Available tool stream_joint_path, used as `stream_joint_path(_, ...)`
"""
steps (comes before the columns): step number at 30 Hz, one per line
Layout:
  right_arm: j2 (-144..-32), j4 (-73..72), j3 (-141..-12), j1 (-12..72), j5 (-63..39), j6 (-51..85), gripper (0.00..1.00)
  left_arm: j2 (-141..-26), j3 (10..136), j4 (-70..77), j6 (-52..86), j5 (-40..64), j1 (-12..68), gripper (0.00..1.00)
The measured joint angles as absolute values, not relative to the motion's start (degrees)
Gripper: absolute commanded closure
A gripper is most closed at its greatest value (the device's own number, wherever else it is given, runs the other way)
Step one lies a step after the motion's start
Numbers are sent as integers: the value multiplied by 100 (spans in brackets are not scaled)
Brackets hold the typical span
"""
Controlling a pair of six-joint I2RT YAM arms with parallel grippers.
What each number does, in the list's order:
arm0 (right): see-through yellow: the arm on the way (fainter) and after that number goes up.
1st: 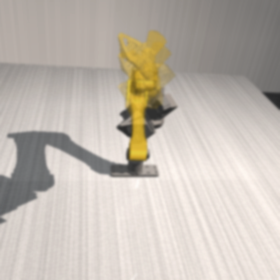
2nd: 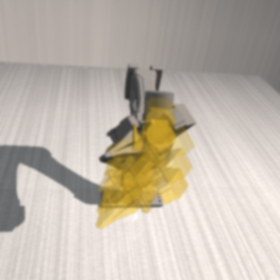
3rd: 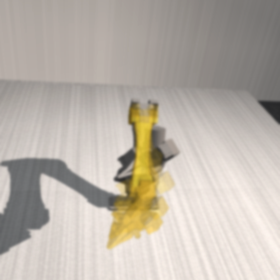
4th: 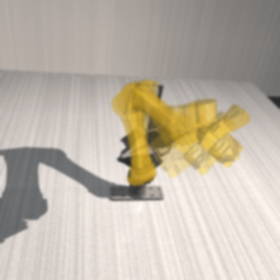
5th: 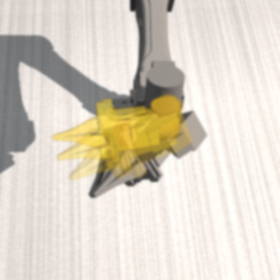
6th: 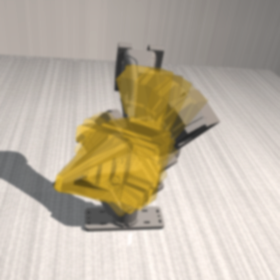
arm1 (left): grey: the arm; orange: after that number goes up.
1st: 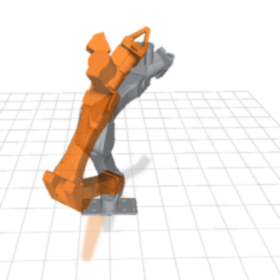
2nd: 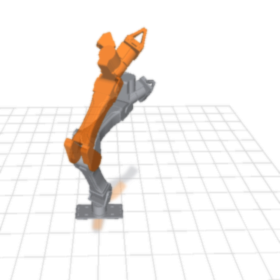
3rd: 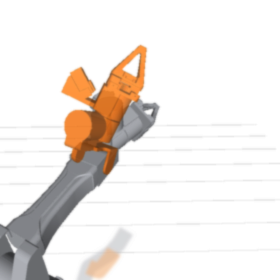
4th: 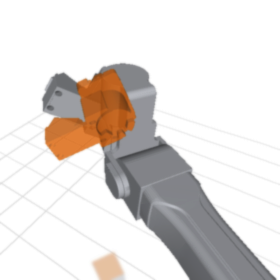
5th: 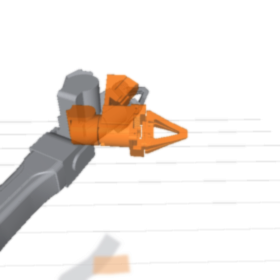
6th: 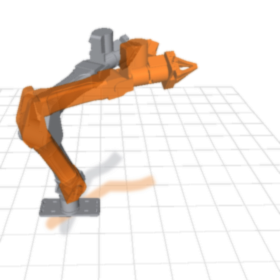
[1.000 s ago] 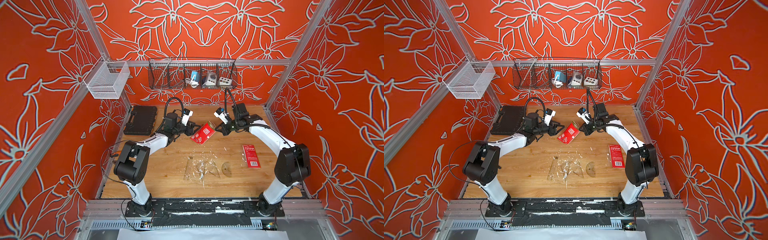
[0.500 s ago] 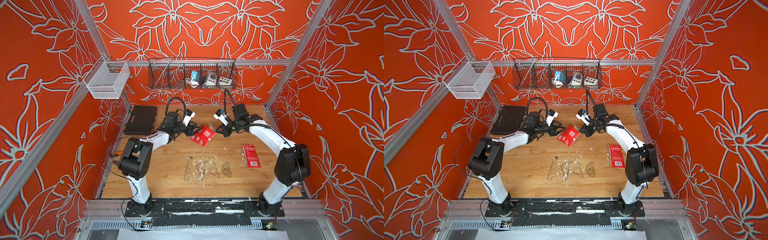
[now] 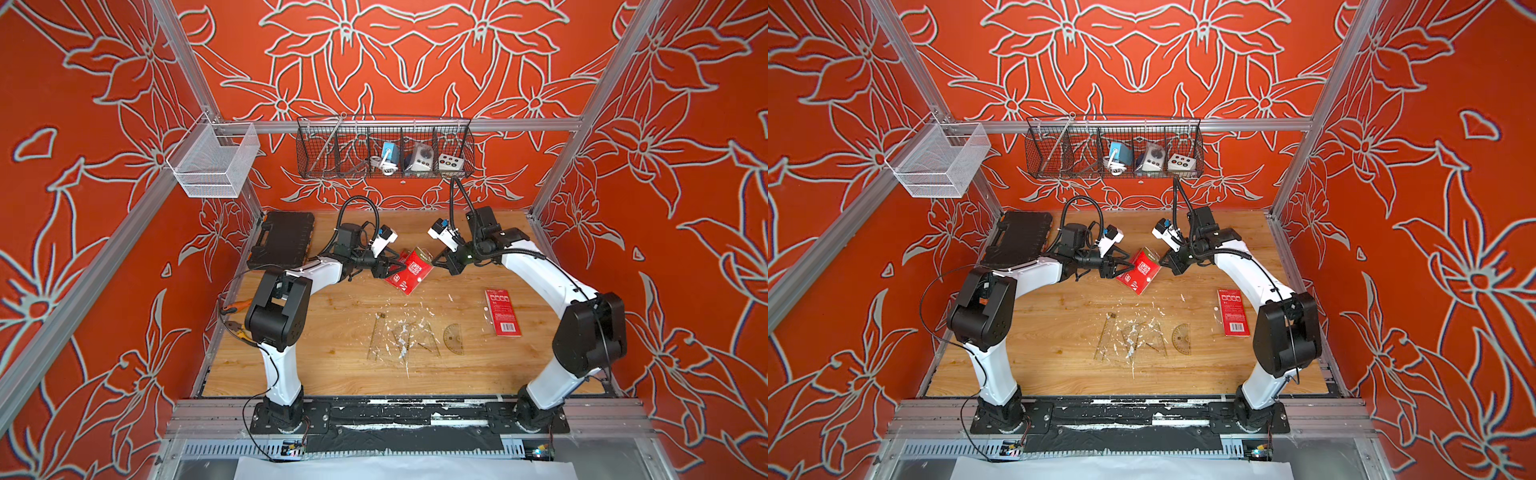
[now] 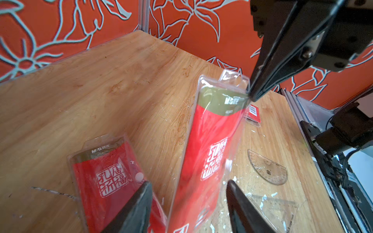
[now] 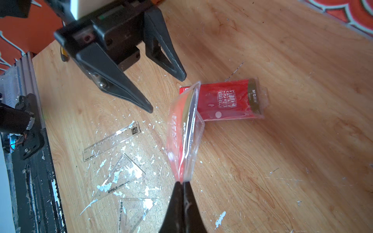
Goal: Open the ruler set and take out the ruler
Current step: Pick up the ruler set bag from the center of the board.
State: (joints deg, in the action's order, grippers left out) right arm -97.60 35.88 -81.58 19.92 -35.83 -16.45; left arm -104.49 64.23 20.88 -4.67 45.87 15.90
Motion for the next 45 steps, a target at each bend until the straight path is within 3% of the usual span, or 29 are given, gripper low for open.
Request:
stream_joint_path(12, -9625, 3771, -8158, 1992, -3658, -1804, 100, -10818, 6814, 1337, -1520, 5430, 1590, 41)
stream_joint_path(34, -9463, 3776, -8158, 1994, -3900, -1883, 100, -11476, 7581, 451, -2176, 6477, 1594, 39)
stream_joint_path(40, -9463, 3771, -8158, 1997, -3953, -1883, 100, -11581, 7664, 84, -2410, 6565, 1647, 41)
stream_joint_path(45, -9463, 3769, -8158, 2029, -3972, -1883, 100, -11581, 7684, -36, -2491, 6591, 1688, 49)
